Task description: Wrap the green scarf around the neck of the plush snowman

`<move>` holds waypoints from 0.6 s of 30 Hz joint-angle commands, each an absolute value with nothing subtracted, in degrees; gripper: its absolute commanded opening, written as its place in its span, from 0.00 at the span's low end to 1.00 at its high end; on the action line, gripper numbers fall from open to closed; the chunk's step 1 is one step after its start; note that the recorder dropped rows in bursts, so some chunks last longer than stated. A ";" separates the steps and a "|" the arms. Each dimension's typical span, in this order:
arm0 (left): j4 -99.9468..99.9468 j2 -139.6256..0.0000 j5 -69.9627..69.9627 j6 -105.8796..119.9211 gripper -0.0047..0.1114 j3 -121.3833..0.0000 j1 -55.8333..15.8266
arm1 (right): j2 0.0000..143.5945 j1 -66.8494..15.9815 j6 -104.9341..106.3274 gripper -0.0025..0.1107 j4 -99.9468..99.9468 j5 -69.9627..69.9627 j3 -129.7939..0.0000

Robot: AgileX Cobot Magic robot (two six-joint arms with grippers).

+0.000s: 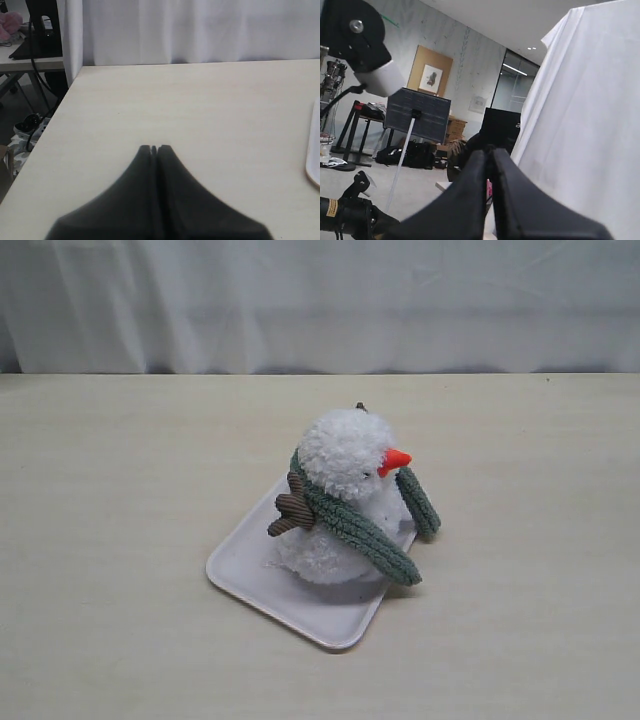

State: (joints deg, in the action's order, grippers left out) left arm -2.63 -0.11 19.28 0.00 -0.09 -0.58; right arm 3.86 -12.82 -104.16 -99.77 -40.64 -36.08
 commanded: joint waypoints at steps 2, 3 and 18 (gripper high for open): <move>-2.44 0.00 18.41 0.00 0.04 0.00 -0.66 | 0.47 -12.81 -104.33 0.06 -99.95 -40.83 -35.87; -2.44 0.00 18.41 0.00 0.04 0.00 -0.66 | 0.10 -12.81 -104.33 0.06 -99.95 -40.83 -35.87; -2.44 0.00 18.54 0.00 0.04 0.00 -0.66 | 0.00 -12.81 -104.33 0.06 -99.95 -40.64 -35.61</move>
State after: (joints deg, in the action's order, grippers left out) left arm -2.63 -0.11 19.28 0.00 -0.09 -0.58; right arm 0.21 -12.82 -104.16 -99.77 -40.86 -36.08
